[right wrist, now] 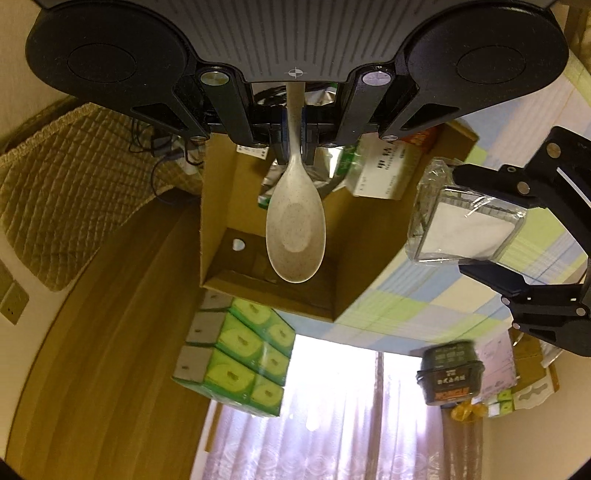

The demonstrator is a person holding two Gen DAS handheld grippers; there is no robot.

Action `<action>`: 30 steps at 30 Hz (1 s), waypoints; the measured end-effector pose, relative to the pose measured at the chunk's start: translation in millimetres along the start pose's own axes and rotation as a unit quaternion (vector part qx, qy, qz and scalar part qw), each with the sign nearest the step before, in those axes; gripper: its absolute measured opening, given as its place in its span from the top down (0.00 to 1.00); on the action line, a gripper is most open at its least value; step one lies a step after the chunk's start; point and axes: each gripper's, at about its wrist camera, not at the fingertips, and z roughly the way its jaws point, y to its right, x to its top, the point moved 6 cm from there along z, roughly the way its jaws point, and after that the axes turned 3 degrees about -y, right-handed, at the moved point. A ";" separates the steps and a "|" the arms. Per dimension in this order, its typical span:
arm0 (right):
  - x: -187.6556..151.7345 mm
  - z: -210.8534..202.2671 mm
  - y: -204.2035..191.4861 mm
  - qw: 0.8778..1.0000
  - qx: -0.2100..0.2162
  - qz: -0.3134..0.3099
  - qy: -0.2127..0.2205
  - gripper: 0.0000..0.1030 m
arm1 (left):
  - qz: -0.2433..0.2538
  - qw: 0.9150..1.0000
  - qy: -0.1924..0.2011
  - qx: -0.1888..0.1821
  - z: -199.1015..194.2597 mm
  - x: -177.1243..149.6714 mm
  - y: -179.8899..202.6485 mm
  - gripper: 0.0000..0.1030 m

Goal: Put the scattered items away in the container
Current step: 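Carry clear plastic box with left gripper while right gripper carries spoon to cardboard box, then open left gripper to drop plastic box while right gripper releases spoon into box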

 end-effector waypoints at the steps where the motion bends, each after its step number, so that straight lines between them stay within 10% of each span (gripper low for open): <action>1: -0.3 0.7 3.1 1.000 0.001 0.003 0.000 0.92 | -0.002 1.000 -0.001 -0.002 3.5 1.8 0.7 0.37; 30: -2.4 27.5 29.0 1.000 0.012 0.018 -0.011 0.92 | -0.001 1.000 -0.024 -0.011 49.2 16.0 8.1 0.37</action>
